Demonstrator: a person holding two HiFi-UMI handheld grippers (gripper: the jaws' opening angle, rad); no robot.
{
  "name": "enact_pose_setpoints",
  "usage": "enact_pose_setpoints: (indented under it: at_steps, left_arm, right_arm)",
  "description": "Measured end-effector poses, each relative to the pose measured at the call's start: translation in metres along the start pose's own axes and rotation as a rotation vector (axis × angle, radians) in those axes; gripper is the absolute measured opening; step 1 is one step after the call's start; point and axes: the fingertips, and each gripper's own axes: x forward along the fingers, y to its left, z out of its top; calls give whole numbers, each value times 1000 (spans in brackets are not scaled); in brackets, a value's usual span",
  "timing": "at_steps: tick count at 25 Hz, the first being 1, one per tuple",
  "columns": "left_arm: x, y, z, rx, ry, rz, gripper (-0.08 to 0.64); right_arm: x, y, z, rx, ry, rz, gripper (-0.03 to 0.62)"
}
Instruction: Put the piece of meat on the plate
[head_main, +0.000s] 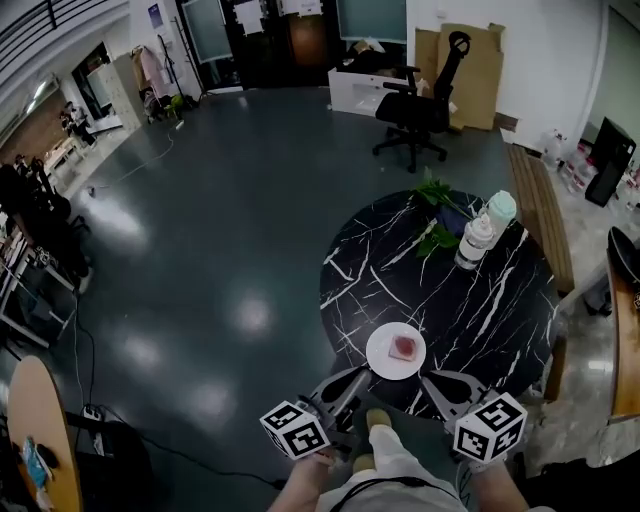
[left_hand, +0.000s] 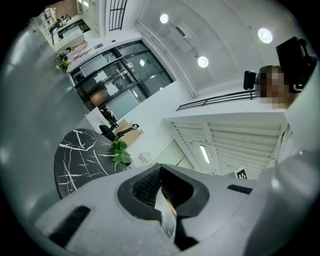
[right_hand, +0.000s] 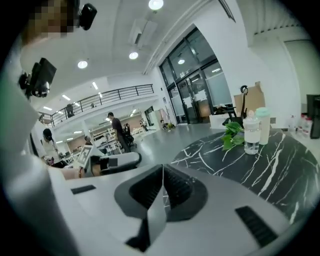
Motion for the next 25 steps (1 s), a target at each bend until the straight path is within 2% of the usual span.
enact_pose_setpoints:
  at_steps: [3, 10, 19, 25]
  left_arm:
    - [-4, -20, 8, 21, -8, -22, 8]
    - [-21, -49, 14, 49, -35, -62, 8]
    - [-29, -56, 6, 62, -40, -83, 8]
    - [-24, -58, 0, 39, -28, -71, 8]
  right_arm:
    - [-19, 17, 14, 12, -81, 27, 12]
    - [-50, 45, 31, -77, -165, 9, 11]
    - [-55, 58, 25, -63, -187, 26, 11]
    - [-59, 48, 19, -34, -187, 17, 11]
